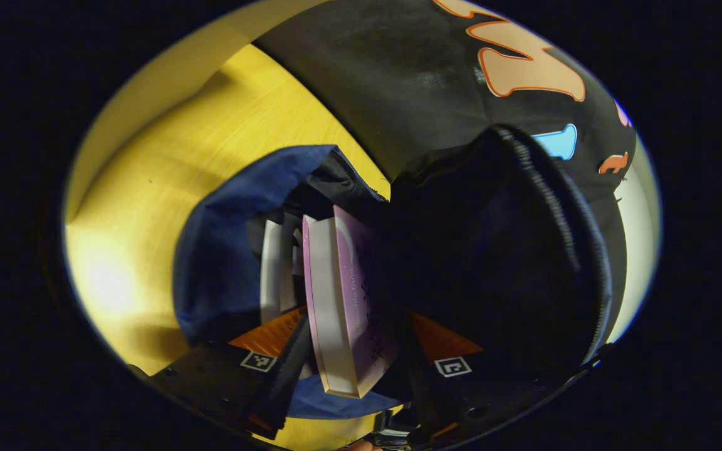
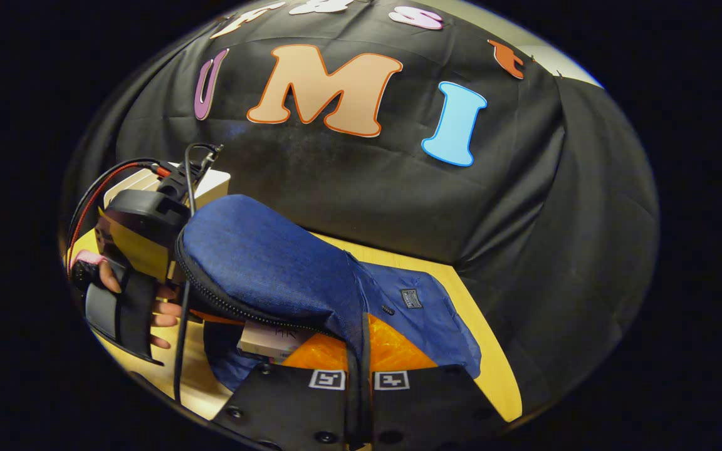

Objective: Open the schoolbag, grab two books from the bookshelf and put them into the schoolbag.

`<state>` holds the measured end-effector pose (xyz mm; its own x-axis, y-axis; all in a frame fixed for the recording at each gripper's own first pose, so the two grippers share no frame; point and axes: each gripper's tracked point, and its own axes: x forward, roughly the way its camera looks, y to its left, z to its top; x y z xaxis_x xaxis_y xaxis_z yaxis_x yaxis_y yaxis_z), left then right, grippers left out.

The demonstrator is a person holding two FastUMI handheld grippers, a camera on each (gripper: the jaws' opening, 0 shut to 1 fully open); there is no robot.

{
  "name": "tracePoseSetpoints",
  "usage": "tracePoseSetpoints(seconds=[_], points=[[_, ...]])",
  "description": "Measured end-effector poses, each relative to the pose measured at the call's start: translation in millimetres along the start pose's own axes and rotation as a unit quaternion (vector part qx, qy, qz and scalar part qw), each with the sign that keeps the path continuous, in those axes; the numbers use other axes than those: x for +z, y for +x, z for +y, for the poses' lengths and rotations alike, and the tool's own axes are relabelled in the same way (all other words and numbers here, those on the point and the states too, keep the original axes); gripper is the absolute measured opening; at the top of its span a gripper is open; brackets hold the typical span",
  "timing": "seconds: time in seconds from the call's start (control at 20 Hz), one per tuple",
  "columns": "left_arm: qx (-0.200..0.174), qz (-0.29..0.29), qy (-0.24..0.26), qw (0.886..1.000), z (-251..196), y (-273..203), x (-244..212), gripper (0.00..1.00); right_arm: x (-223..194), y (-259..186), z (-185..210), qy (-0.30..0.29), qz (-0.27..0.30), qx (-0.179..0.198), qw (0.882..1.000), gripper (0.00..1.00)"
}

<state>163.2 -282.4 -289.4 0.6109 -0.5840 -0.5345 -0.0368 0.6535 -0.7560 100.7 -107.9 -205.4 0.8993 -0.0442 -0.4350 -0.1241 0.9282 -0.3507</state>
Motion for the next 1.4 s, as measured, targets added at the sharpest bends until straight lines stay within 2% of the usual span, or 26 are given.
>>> tracePoseSetpoints(seconds=[0.15, 0.25, 0.55, 0.65, 0.7, 0.8, 0.85, 1.0, 1.15, 1.2, 1.35, 1.4], points=[[0.06, -0.017, 0.058, 0.996, 22, -25, 6, 0.87, -2, -1, 3, -0.003, 0.002, 0.007, 1.0, 0.03], [0.086, -0.021, 0.09, 0.992, 32, -43, 6, 0.87, -3, -2, 4, -0.001, 0.003, 0.009, 1.0, 0.02], [0.143, -0.052, 0.137, 0.979, 55, -103, 14, 0.87, -9, -8, 8, 0.012, 0.01, 0.021, 1.0, 0.06], [0.156, -0.065, 0.149, 0.974, 56, -128, 18, 0.87, -13, -10, 11, 0.028, 0.019, 0.028, 0.999, 0.11], [0.16, -0.072, 0.152, 0.973, 54, -142, 20, 0.87, -13, -13, 13, 0.042, 0.02, 0.035, 0.998, 0.1], [0.17, -0.091, 0.164, 0.967, 52, -168, 25, 0.87, -16, -17, 13, 0.067, 0.023, 0.035, 0.997, 0.19], [0.177, -0.107, 0.174, 0.963, 52, -179, 32, 0.87, -18, -22, 16, 0.084, 0.025, 0.042, 0.995, 0.17], [0.196, -0.161, 0.214, 0.943, 46, -222, 48, 0.87, -20, -36, 24, 0.123, 0.03, 0.053, 0.991, 0.53], [0.213, -0.215, 0.249, 0.92, 37, -261, 66, 0.87, -14, -58, 24, 0.125, 0.015, 0.046, 0.991, 0.89], [0.215, -0.233, 0.257, 0.913, 33, -272, 71, 0.87, -11, -65, 24, 0.119, 0.009, 0.04, 0.992, 0.95], [0.225, -0.277, 0.285, 0.89, 23, -301, 85, 0.87, 13, -87, 33, 0.124, -0.027, 0.046, 0.991, 0.94], [0.227, -0.286, 0.294, 0.883, 20, -307, 88, 0.87, 28, -93, 38, 0.133, -0.047, 0.051, 0.989, 0.97]])
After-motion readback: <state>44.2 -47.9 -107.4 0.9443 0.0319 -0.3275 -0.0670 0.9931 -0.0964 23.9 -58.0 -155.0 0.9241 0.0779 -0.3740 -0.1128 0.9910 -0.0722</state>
